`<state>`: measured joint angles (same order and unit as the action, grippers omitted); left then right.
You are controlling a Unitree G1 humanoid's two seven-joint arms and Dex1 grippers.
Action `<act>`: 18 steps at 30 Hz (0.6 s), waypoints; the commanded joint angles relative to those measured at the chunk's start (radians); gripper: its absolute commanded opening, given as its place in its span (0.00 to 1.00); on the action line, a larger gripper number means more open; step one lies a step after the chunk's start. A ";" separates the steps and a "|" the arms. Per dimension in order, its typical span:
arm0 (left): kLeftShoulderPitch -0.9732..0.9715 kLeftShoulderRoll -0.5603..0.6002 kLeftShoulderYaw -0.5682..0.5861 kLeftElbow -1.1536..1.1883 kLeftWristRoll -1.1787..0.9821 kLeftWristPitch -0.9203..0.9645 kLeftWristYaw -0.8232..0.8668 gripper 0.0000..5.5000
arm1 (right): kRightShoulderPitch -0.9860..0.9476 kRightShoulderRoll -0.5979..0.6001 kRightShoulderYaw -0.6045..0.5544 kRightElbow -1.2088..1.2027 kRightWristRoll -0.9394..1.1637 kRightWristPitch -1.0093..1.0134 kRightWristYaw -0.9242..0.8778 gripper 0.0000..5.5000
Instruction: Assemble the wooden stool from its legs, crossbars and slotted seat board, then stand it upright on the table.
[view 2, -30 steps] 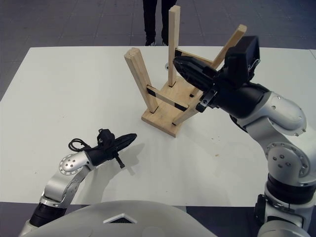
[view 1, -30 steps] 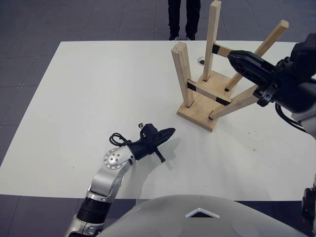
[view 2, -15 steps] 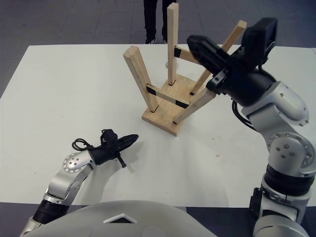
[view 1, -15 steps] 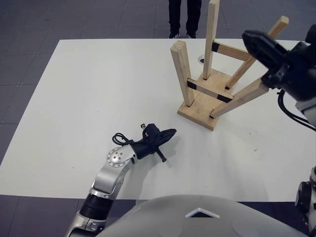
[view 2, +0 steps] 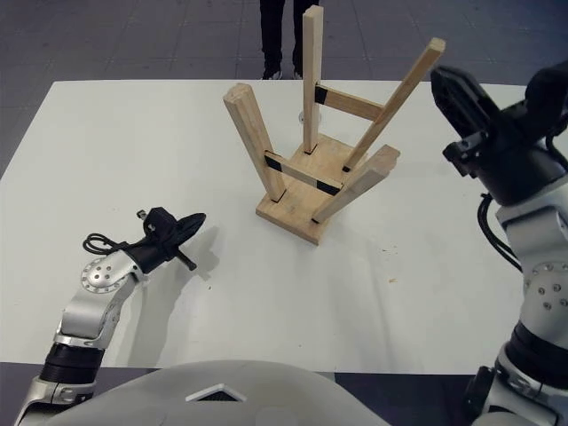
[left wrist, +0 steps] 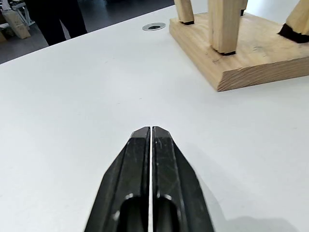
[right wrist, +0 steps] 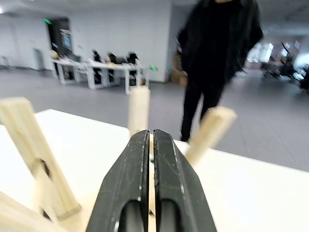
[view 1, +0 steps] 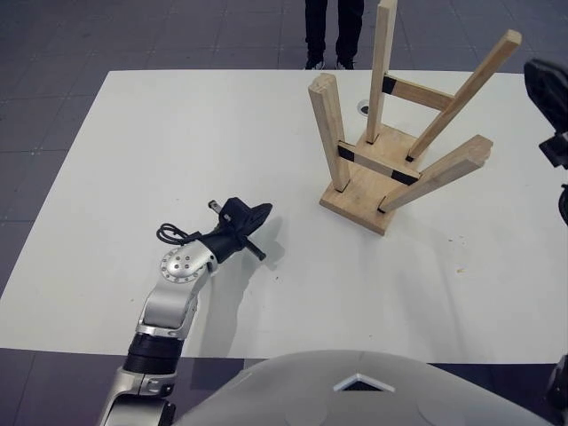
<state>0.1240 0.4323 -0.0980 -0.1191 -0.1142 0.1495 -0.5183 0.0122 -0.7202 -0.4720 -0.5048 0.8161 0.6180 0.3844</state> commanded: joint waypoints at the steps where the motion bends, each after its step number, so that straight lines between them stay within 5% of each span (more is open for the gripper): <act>1: -0.059 0.002 -0.033 0.079 0.087 -0.023 0.031 0.02 | 0.119 0.025 0.041 0.029 -0.109 -0.028 0.018 0.02; 6: -0.162 -0.053 -0.109 0.196 0.134 -0.047 0.012 0.02 | 0.171 0.027 0.220 0.126 -0.327 -0.055 0.009 0.02; 11: -0.296 -0.126 -0.165 0.387 0.174 -0.102 0.010 0.02 | -0.001 0.116 0.433 0.380 -0.479 -0.117 0.047 0.02; 18: -0.408 -0.189 -0.177 0.609 0.192 -0.207 0.015 0.02 | -0.287 0.225 0.518 0.867 -0.626 -0.290 0.077 0.02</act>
<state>-0.2668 0.2533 -0.2647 0.4323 0.0559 -0.0500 -0.5035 -0.2191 -0.5094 0.0442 0.2755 0.2167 0.3676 0.4540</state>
